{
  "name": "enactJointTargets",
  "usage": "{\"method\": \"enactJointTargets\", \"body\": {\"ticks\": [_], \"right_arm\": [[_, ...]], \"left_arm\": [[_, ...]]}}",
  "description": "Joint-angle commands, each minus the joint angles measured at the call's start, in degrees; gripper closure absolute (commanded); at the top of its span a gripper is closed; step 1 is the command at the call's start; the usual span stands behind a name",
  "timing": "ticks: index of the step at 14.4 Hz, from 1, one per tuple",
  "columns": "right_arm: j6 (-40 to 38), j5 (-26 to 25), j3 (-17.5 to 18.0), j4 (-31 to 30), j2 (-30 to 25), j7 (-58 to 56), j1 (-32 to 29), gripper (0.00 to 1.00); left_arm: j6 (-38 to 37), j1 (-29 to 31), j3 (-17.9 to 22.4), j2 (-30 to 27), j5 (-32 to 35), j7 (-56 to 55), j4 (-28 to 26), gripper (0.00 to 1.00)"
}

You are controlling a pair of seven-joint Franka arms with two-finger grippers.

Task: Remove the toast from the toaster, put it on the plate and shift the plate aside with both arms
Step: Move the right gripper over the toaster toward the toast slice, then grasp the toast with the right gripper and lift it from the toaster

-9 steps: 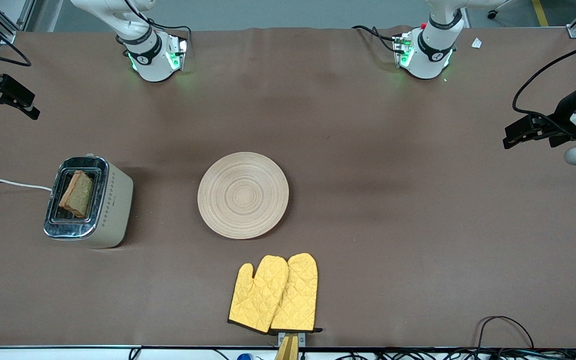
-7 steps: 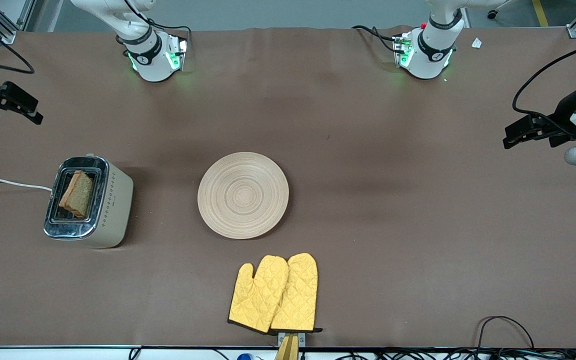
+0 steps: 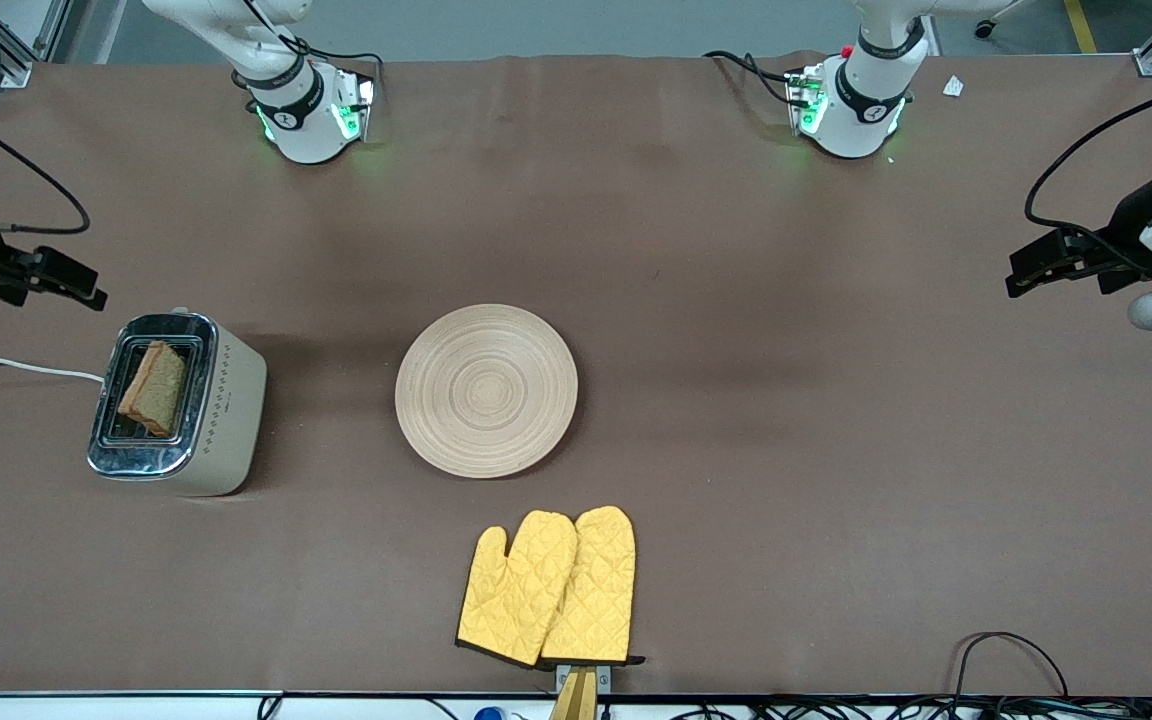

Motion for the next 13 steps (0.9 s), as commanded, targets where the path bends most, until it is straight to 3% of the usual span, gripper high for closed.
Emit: {"method": "enactJointTargets", "body": {"ticks": [1,7,9,11,13], "right_arm": [[3.8,1.4,0.9,0.7,6.3,-4.6,-2.3,0.0],[11.8,1.3,0.9,0.5,16.6,-4.8,-2.4,0.01],[12.7,0.8,0.9,0.5,18.1,-4.9,-2.4,0.21],[12.7,0.6,0.9,0.5,18.6,-5.2,-2.5,0.52],[12.3,0.6,0.9,0.5,18.6,-5.2,-2.4,0.74]], "left_arm": [[-1.0,0.2,-0.1,-0.8,-0.7,-0.3,0.0,0.0],[-1.0,0.2,0.0,-0.8,-0.6,-0.3,0.0,0.0],[-1.0,0.2,-0.1,-0.8,-0.7,-0.2,0.0,0.0],[-1.0,-0.1,-0.2,-0.8,-0.7,-0.4,0.0,0.0],[-1.0,0.0,-0.2,-0.8,-0.7,-0.3,0.0,0.0]]}}
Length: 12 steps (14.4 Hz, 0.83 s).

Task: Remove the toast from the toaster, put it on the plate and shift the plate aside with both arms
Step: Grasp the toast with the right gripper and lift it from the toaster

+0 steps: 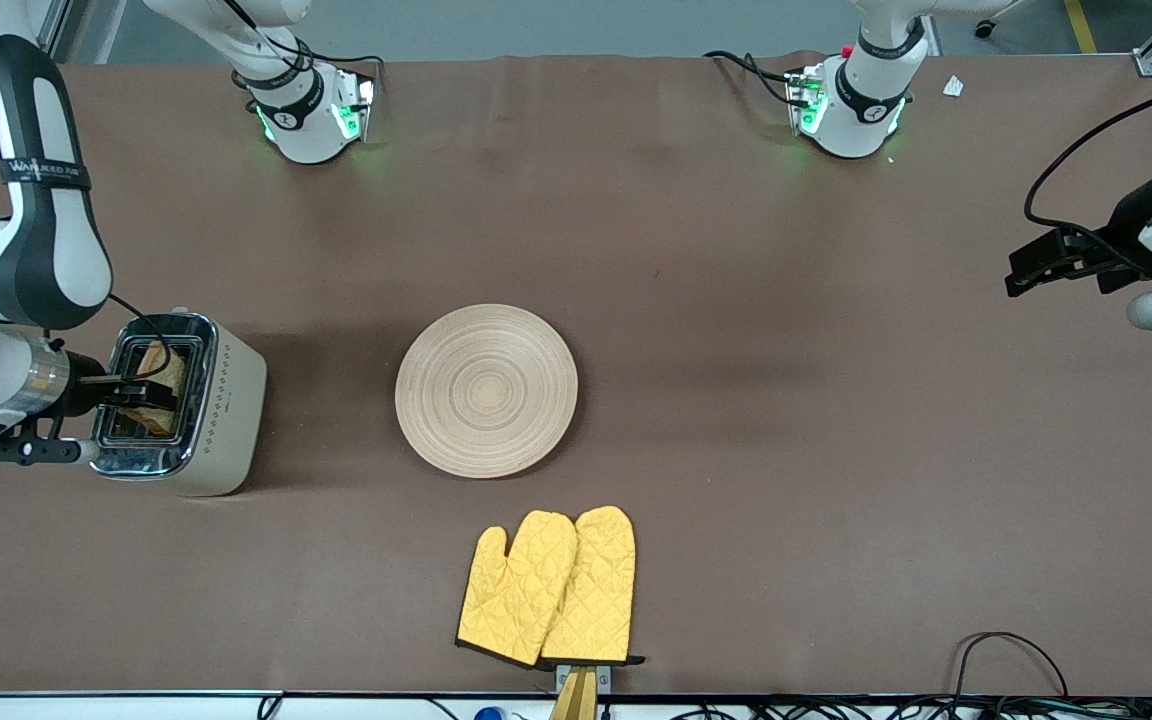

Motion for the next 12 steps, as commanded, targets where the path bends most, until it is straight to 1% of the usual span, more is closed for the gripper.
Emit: {"method": "enactJointTargets", "body": {"ticks": [1,3,4,5,7,8,9,10,12], "right_arm": [[-0.7,0.5,0.8,0.6,-0.3,-1.0,-1.0,0.84],[-0.8,0.0,0.8,1.4,-0.6,-2.0,-0.8,0.97],[-1.6,-0.6,0.8,3.4,-1.1,-2.5,-0.7,0.99],[-5.2,-1.4,0.9,5.9,-1.1,-2.2,-0.5,1.0],[-15.5,-2.2,1.0,14.2,-1.0,-1.5,0.7,1.0],[-18.8,-2.2,1.1,16.5,-0.9,-0.2,1.9,0.99],[-20.5,-2.1,1.2,17.1,-1.0,3.0,3.3,0.99],[-20.8,-1.9,1.2,17.1,-1.0,8.8,5.7,0.99],[-20.3,-2.1,1.2,17.0,-0.7,20.9,12.0,0.99]], "left_arm": [[-1.0,0.1,-0.1,-0.8,-0.7,-0.3,0.0,0.0],[-1.0,0.2,-0.1,-0.8,-0.7,-0.2,0.0,0.0],[-1.0,0.2,-0.1,-0.8,-0.7,-0.3,0.0,0.0],[-1.0,0.1,-0.1,-0.8,-0.7,-0.3,0.0,0.0],[-1.0,0.2,-0.1,-0.8,-0.7,-0.2,0.0,0.0],[-1.0,0.2,-0.1,-0.8,-0.7,-0.2,0.0,0.0],[-1.0,0.2,-0.1,-0.8,-0.6,-0.2,0.0,0.0],[-1.0,0.1,-0.1,-0.8,-0.6,-0.3,0.0,0.0],[-1.0,0.1,-0.1,-0.8,-0.6,-0.3,0.0,0.0]]}}
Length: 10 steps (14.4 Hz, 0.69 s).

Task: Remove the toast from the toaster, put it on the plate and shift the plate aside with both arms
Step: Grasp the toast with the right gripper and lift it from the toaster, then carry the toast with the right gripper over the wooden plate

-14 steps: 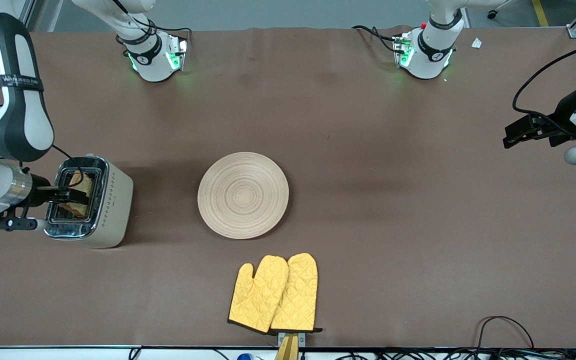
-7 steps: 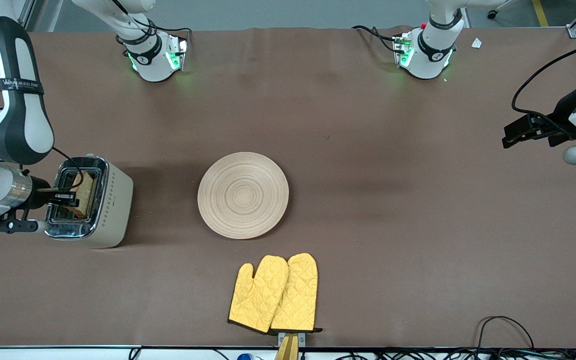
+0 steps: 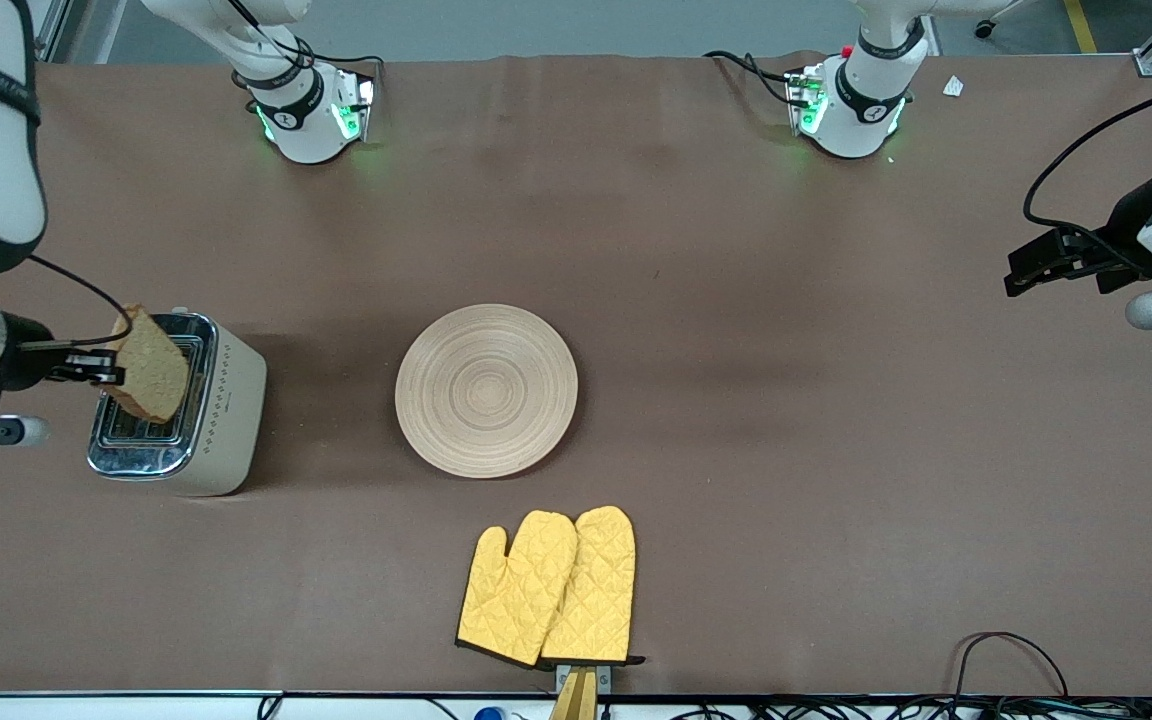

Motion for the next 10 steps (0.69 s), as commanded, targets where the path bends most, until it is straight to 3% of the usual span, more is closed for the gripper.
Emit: {"method": "enactJointTargets", "body": {"ticks": [1,4,10], "right_arm": [[0.6,-1.3,0.0,-0.1,1.5,17.5,9.3,0.99],[7.4,-1.2,0.0,0.0,7.6,32.9,16.9,0.99],[14.7,-1.6,-0.1,0.0,17.2,47.2,24.9,0.97]], "left_arm": [[-1.0,0.1,-0.1,-0.8,-0.6,-0.3,0.0,0.0],[-0.9,0.2,0.0,-0.7,-0.6,-0.2,0.0,0.0],[-1.0,0.3,0.1,-0.7,-0.7,0.1,-0.1,0.0]]}}
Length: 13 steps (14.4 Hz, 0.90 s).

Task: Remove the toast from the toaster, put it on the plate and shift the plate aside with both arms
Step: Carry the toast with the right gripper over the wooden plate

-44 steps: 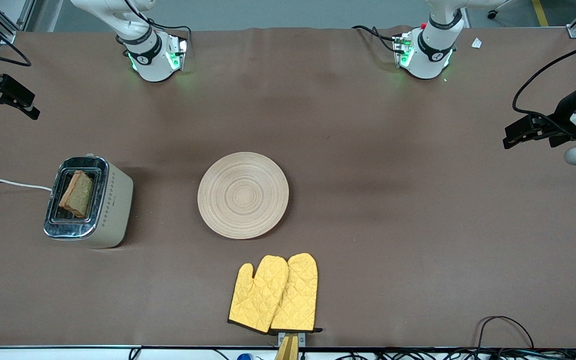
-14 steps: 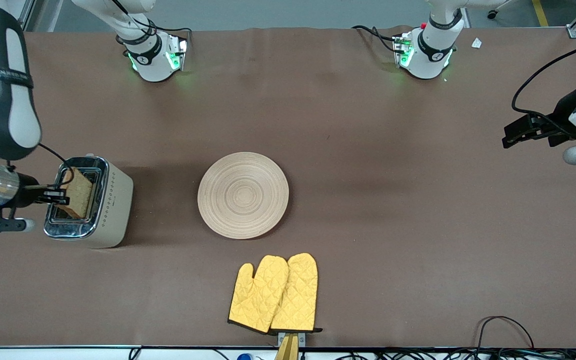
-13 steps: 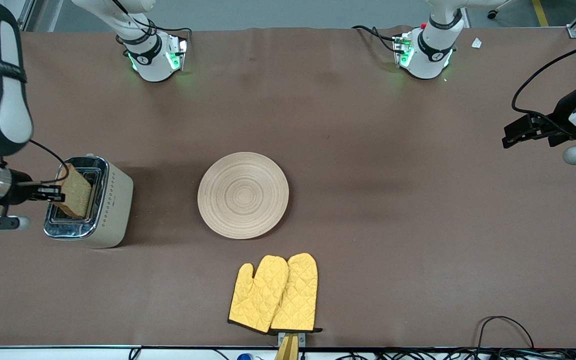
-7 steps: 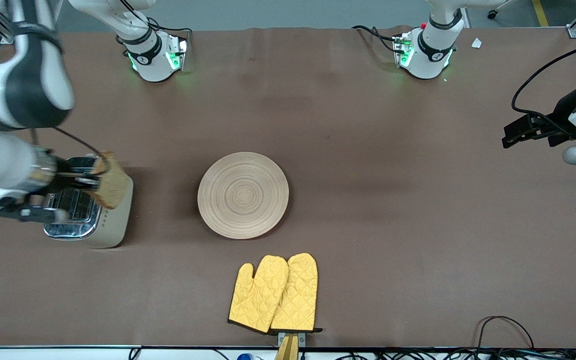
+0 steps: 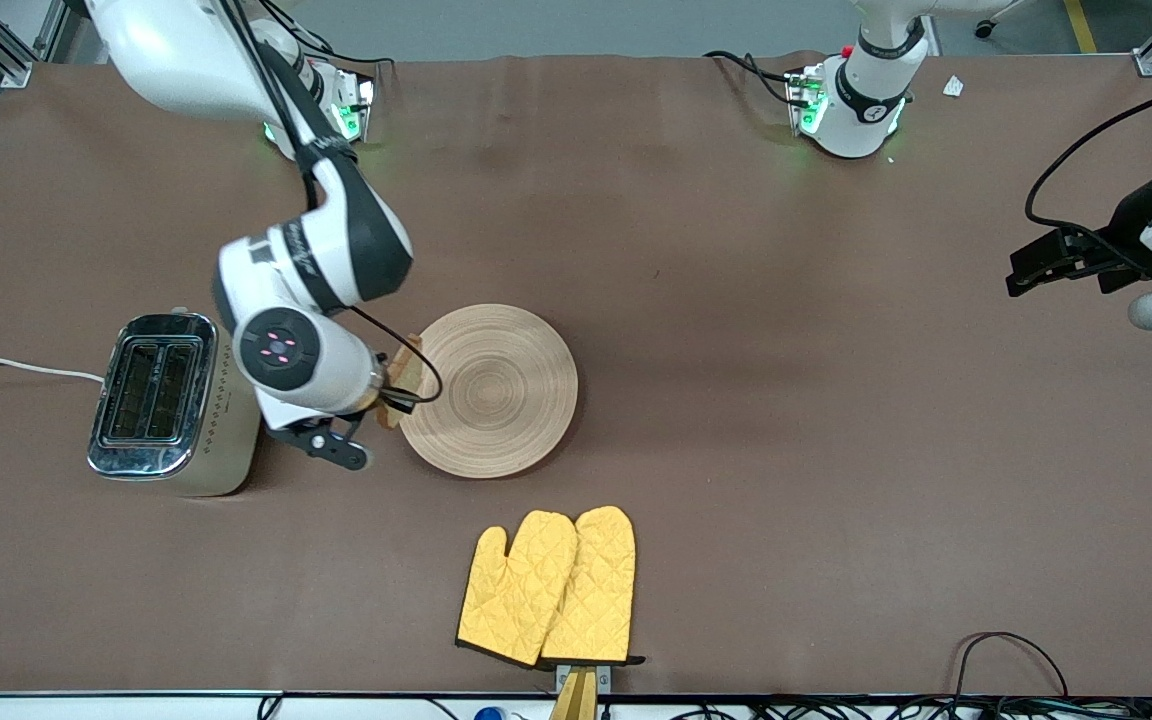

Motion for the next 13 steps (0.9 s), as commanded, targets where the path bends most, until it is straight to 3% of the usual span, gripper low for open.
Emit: {"method": "enactJointTargets", "body": {"ticks": [1,3,4,6,7,11,13], "right_arm": [[3.3,-0.9,-0.4,0.7,3.3,6.6,2.5,0.95],[6.6,-0.8,-0.4,0.7,5.1,10.4,4.0,0.79],[8.7,-0.8,-0.4,0.7,5.8,12.3,4.9,0.58],[14.7,-0.9,-0.4,0.6,6.6,17.5,6.5,0.06],[16.5,-0.9,-0.4,0.6,6.6,17.7,6.9,0.0],[16.2,-0.7,-0.4,4.6,5.6,17.0,6.2,0.0],[15.9,-0.7,-0.7,4.3,2.0,10.9,3.9,0.0]], "left_arm": [[-0.9,0.1,0.1,-0.7,-0.7,0.1,-0.1,0.0],[-0.9,0.1,0.0,-0.7,-0.7,0.1,-0.1,0.0],[-0.9,0.1,0.0,-0.7,-0.7,0.2,-0.1,0.0],[-0.9,0.1,0.0,-0.7,-0.7,0.4,-0.1,0.0],[-0.9,0.2,0.1,-0.7,-0.7,0.4,-0.1,0.0],[-0.9,0.2,0.1,-0.7,-0.6,0.6,-0.1,0.0],[-0.9,0.2,0.1,-0.7,-0.6,0.6,-0.1,0.0]]}}
